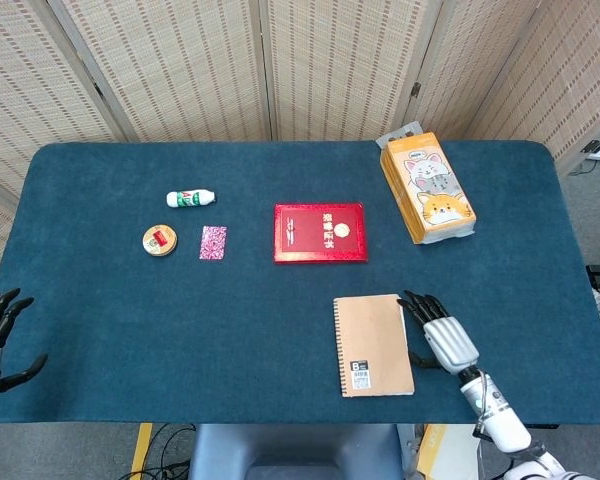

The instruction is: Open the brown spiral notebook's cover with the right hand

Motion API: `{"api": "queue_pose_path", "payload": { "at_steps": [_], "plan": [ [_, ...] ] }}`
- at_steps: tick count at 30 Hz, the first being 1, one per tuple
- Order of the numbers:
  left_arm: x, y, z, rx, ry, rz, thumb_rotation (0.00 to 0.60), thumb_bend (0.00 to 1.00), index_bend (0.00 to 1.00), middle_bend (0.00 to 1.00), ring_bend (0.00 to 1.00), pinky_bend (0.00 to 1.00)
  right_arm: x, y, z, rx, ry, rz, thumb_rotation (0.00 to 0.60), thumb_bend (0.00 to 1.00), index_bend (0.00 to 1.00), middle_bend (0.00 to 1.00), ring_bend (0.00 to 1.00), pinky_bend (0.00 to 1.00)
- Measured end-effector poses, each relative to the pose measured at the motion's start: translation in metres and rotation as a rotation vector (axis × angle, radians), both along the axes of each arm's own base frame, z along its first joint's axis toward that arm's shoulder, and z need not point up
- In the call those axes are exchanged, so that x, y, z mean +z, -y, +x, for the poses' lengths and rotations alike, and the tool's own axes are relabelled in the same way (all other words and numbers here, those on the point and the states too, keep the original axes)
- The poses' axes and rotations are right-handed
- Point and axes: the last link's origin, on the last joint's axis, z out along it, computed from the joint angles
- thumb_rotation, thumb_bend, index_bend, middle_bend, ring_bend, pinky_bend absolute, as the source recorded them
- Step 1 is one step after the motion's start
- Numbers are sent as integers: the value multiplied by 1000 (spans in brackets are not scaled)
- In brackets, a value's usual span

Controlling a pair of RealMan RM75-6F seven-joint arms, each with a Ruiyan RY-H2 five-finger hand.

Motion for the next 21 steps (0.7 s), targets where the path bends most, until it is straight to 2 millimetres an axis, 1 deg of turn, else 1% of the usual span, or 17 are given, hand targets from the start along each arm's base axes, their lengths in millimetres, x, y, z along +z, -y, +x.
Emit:
{"api": "queue_pose_path", "payload": {
  "at_steps": [7,11,13,16,21],
  "plan": [
    [2,-2,-2,31,-31,53,600,244,189,107,33,175,-1,2,4,10,25,-9,600,302,0,0,0,0],
    [6,-3,-6,81,-38,116,600,244,189,107,33,175,-4,4,6,17,53,-11,600,303,0,0,0,0],
    [10,-3,-8,107,-34,154,600,244,189,107,33,175,-6,6,7,20,67,-10,600,304,0,0,0,0],
    [22,0,-10,140,-13,236,600,244,189,107,34,175,-10,9,9,31,97,-12,600,321,0,0,0,0],
    [38,8,-13,150,39,304,600,244,189,107,34,175,-16,16,17,72,149,-26,600,334,0,0,0,0]
  ]
}}
